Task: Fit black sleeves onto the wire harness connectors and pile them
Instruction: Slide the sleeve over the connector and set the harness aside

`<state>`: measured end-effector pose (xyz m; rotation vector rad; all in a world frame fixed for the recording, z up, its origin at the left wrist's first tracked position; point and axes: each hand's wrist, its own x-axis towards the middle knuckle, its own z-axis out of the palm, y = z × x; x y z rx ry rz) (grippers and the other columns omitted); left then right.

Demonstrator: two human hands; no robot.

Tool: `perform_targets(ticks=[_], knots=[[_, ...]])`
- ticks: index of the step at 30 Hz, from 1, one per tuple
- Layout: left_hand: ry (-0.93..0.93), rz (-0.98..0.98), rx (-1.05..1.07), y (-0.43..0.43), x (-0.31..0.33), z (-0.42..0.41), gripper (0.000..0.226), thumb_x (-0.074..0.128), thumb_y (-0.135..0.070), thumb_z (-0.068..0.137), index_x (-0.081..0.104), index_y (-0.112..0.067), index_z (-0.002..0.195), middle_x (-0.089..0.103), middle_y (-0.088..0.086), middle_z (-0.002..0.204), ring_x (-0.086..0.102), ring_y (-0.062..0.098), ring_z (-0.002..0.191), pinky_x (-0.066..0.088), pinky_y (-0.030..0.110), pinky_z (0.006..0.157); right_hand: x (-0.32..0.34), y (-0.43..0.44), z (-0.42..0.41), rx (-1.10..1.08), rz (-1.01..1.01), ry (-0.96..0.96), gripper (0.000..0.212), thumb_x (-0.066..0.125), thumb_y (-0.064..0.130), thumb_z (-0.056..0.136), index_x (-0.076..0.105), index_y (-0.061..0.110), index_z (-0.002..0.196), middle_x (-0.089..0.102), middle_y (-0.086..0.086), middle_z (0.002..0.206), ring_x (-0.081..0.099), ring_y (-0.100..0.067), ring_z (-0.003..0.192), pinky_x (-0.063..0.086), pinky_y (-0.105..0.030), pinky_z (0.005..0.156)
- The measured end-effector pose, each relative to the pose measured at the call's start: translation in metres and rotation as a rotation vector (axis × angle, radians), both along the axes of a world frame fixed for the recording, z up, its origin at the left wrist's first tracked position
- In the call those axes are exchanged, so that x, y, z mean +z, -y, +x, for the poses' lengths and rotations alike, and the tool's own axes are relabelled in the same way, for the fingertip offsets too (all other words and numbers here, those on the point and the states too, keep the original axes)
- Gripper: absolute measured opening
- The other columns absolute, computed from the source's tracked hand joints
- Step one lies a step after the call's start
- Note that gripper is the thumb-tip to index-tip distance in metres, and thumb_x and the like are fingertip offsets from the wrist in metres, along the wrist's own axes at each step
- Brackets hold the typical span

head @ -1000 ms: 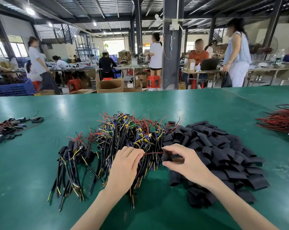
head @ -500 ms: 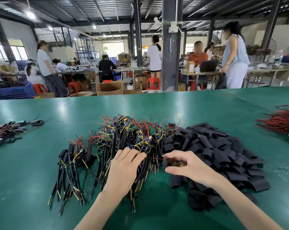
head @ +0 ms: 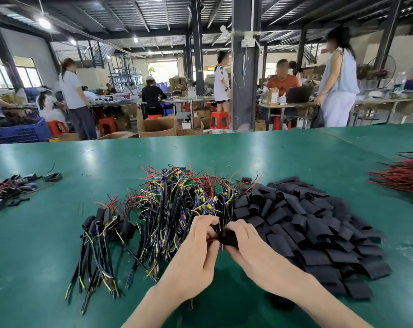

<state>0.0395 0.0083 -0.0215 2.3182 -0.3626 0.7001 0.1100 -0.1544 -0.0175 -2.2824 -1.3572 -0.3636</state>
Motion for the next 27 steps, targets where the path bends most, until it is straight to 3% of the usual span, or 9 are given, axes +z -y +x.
perform_targets(ticks=[4, 7, 11, 13, 15, 19, 22, 24, 27], knots=[[-0.033, 0.395, 0.183, -0.02, -0.001, 0.004, 0.054, 0.052, -0.05, 0.081, 0.045, -0.022, 0.127, 0.046, -0.014, 0.121, 0.041, 0.006, 0.112, 0.03, 0.022, 0.097, -0.001, 0.006, 0.006, -0.069, -0.014, -0.043, 0.038, 0.036, 0.032, 0.1, 0.029, 0.011, 0.132, 0.032, 0.002, 0.12, 0.032, -0.011, 0.11, 0.026, -0.018, 0.096], [-0.099, 0.495, 0.258, -0.032, -0.003, 0.007, 0.038, 0.057, -0.053, 0.081, 0.058, -0.025, 0.108, 0.049, -0.016, 0.114, 0.039, 0.008, 0.109, 0.03, 0.026, 0.096, 0.002, 0.009, 0.009, -0.073, 0.003, -0.052, 0.037, 0.036, 0.033, 0.1, 0.03, 0.014, 0.131, 0.03, 0.007, 0.115, 0.03, -0.008, 0.109, 0.022, -0.015, 0.092], [-0.103, 0.239, 0.199, -0.034, 0.003, 0.007, 0.015, 0.067, -0.038, 0.084, 0.055, -0.033, 0.093, 0.053, -0.02, 0.094, 0.045, 0.002, 0.094, 0.035, 0.019, 0.089, 0.008, 0.012, 0.012, -0.082, 0.009, -0.051, 0.037, 0.037, 0.032, 0.1, 0.032, 0.012, 0.132, 0.033, 0.003, 0.12, 0.033, -0.012, 0.112, 0.023, -0.017, 0.097], [-0.199, 0.058, 0.186, -0.032, 0.011, 0.004, 0.025, 0.069, -0.037, 0.083, 0.046, -0.045, 0.089, 0.058, -0.014, 0.079, 0.051, 0.002, 0.076, 0.04, 0.016, 0.076, 0.01, 0.015, 0.014, -0.095, -0.008, -0.035, 0.037, 0.037, 0.033, 0.1, 0.032, 0.013, 0.132, 0.034, 0.003, 0.119, 0.034, -0.014, 0.111, 0.024, -0.02, 0.097], [-0.25, -0.072, 0.164, -0.03, 0.015, 0.003, 0.029, 0.073, -0.032, 0.08, 0.047, -0.043, 0.09, 0.059, -0.007, 0.074, 0.049, 0.006, 0.062, 0.04, 0.017, 0.066, 0.011, 0.017, 0.017, -0.102, -0.034, -0.015, 0.037, 0.036, 0.033, 0.101, 0.031, 0.014, 0.133, 0.035, 0.003, 0.118, 0.034, -0.014, 0.11, 0.026, -0.022, 0.098], [-0.288, -0.225, 0.057, -0.023, 0.015, 0.0, 0.026, 0.061, -0.016, 0.091, 0.049, -0.027, 0.11, 0.062, -0.009, 0.093, 0.054, 0.001, 0.08, 0.039, 0.013, 0.076, 0.013, 0.018, 0.019, -0.126, -0.116, 0.044, 0.039, 0.032, 0.035, 0.101, 0.03, 0.018, 0.136, 0.038, 0.004, 0.121, 0.034, -0.015, 0.11, 0.027, -0.026, 0.099], [-0.284, -0.261, 0.043, -0.017, 0.013, 0.0, 0.024, 0.057, -0.008, 0.093, 0.048, -0.02, 0.112, 0.063, -0.009, 0.102, 0.058, 0.004, 0.097, 0.04, 0.013, 0.087, 0.015, 0.016, 0.013, -0.099, -0.098, 0.013, 0.042, 0.036, 0.035, 0.1, 0.03, 0.021, 0.139, 0.034, 0.003, 0.127, 0.038, -0.016, 0.114, 0.03, -0.026, 0.1], [-0.259, -0.23, 0.038, -0.012, 0.012, 0.0, 0.022, 0.056, -0.009, 0.093, 0.05, -0.02, 0.112, 0.065, -0.011, 0.098, 0.059, 0.008, 0.093, 0.043, 0.018, 0.086, 0.016, 0.013, 0.008, -0.083, -0.082, 0.028, 0.043, 0.039, 0.035, 0.099, 0.03, 0.025, 0.14, 0.033, 0.002, 0.126, 0.043, -0.015, 0.107, 0.033, -0.023, 0.096], [-0.179, -0.213, 0.04, -0.008, 0.012, -0.002, 0.026, 0.057, -0.005, 0.092, 0.055, -0.027, 0.107, 0.062, -0.021, 0.089, 0.053, -0.004, 0.072, 0.038, 0.009, 0.071, 0.017, 0.011, 0.005, -0.1, -0.104, 0.038, 0.046, 0.037, 0.037, 0.1, 0.026, 0.028, 0.143, 0.033, 0.002, 0.127, 0.046, -0.017, 0.093, 0.036, -0.022, 0.084]])
